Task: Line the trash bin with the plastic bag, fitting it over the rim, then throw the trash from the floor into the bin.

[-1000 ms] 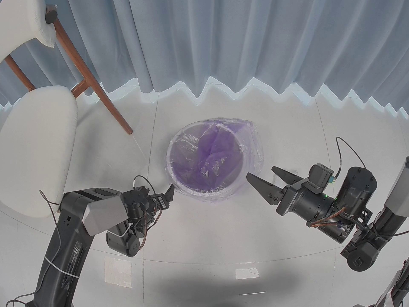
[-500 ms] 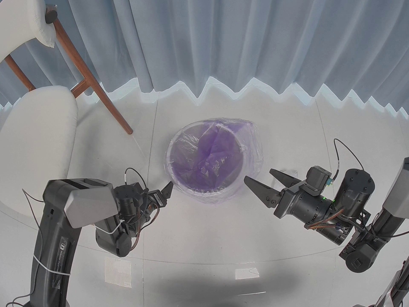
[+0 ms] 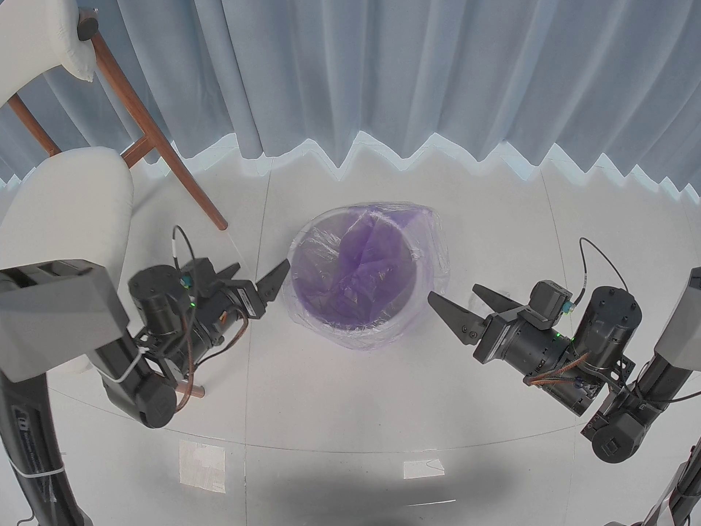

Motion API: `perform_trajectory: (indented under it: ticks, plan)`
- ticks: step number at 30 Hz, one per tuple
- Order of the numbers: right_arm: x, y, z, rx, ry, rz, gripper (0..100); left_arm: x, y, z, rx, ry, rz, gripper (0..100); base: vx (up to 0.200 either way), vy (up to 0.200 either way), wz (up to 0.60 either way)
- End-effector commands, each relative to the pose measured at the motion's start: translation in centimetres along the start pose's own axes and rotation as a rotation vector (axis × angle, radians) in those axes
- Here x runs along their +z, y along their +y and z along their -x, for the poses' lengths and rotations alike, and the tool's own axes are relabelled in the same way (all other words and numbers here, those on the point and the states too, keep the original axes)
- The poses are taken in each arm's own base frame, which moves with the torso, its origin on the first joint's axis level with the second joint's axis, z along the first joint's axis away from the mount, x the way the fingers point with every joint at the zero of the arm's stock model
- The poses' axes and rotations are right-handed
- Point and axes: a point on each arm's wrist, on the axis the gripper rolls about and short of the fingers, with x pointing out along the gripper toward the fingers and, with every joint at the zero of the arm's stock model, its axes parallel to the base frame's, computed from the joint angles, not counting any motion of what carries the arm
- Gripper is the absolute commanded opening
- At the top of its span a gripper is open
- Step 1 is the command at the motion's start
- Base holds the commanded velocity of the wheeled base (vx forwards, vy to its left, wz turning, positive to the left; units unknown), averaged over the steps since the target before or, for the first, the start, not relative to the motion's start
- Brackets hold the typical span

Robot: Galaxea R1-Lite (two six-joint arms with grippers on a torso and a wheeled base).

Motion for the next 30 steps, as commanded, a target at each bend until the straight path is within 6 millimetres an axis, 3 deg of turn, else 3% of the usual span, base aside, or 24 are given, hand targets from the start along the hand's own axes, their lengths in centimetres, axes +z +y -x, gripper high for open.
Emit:
perform_trajectory:
  ticks: [1,3,6,11,14,22,28,30]
  plan:
    - [0.5,-2.0,-0.8,-0.086,-0.048,0.003,100,7.6,-2.9,4.3,-0.122,-0.174,-0.067,100,0.000,0.000,0.00]
    - [2.1,-3.7,-1.3,-0.142,-0.117,0.011,100,9.5,-4.0,6.3,-0.216,-0.207,-0.081,100,0.000,0.000,0.00]
    - [3.4,-6.1,-1.1,-0.217,-0.149,0.015,100,9.9,-4.2,8.6,-0.310,-0.174,-0.084,100,0.000,0.000,0.00]
    - [4.8,-10.3,-0.5,-0.313,-0.134,0.015,100,11.1,-4.2,10.8,-0.381,-0.176,-0.070,100,0.000,0.000,0.00]
    - [5.8,-13.2,-0.2,-0.373,-0.120,0.006,100,11.1,-4.3,11.2,-0.383,-0.179,-0.076,100,0.000,0.000,0.00]
    - [5.7,-19.9,-2.9,-0.536,0.057,-0.021,100,11.0,-4.6,11.1,-0.368,-0.190,-0.116,100,0.000,0.175,0.00]
    - [4.2,-23.8,-1.0,-0.561,0.140,0.068,100,11.4,-4.5,11.0,-0.360,-0.209,-0.133,100,0.000,0.167,0.00]
    - [2.5,-24.9,-0.2,-0.555,0.182,0.083,100,11.3,-4.5,11.1,-0.364,-0.205,-0.131,100,0.000,0.000,0.00]
